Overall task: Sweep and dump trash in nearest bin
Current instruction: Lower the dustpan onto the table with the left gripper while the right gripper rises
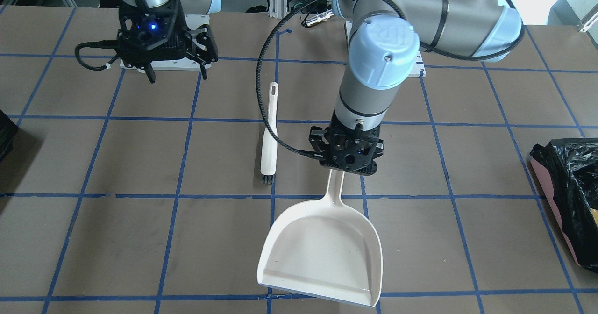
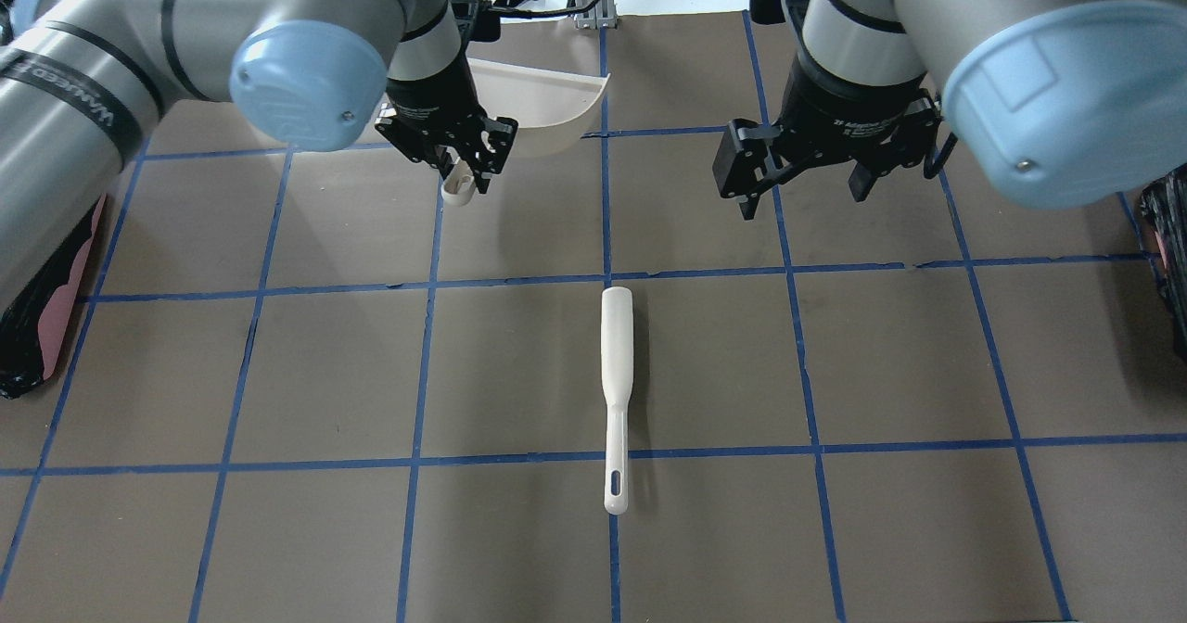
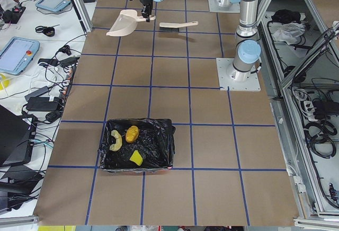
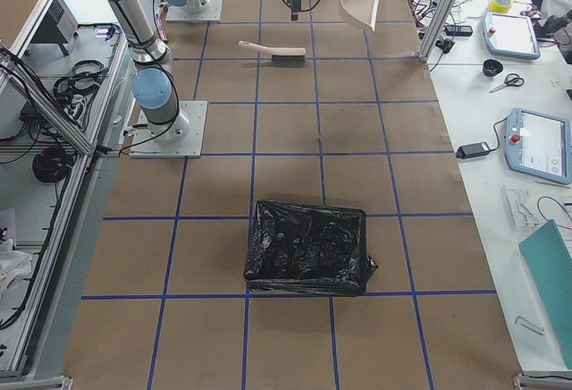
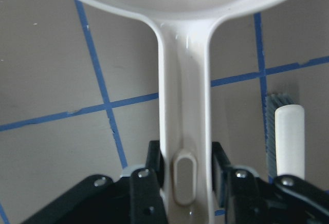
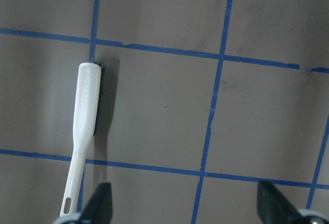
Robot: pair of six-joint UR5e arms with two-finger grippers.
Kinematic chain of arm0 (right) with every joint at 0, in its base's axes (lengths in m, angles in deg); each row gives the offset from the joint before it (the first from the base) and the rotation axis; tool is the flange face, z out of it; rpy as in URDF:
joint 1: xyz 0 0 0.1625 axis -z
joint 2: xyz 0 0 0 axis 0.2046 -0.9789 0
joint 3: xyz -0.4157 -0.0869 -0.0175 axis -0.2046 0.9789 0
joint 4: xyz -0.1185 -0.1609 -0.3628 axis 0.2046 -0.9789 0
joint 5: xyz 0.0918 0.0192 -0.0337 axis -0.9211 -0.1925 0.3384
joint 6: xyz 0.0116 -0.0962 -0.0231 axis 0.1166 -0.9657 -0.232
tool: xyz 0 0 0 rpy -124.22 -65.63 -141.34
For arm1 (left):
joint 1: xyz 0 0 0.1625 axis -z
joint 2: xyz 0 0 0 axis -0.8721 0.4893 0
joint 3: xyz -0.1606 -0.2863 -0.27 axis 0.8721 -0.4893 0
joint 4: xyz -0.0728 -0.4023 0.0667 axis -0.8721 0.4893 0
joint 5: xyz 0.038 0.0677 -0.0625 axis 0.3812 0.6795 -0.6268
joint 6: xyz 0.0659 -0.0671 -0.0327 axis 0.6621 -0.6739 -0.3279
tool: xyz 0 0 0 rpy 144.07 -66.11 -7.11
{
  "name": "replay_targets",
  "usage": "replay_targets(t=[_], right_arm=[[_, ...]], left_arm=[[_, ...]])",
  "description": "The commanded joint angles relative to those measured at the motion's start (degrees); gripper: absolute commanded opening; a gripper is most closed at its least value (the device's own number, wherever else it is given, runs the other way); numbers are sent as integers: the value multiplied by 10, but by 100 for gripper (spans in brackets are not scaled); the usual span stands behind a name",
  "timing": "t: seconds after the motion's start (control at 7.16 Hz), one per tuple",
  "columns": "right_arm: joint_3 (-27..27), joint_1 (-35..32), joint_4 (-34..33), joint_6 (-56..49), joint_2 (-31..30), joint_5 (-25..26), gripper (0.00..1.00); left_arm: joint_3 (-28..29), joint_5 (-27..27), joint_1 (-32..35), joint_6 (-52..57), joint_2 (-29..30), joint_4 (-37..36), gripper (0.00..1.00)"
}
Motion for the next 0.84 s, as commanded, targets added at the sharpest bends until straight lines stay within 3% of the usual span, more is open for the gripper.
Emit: replay_targets(t=[0.0,0.7], right_arm=[[1,16,-39,-19,-5,6,100],[0,17,-54,-17,-5,6,100]], left_arm=[[-4,-25,50,-64,35,-50,0],[-30,-25,88,-85,95,-126,0]])
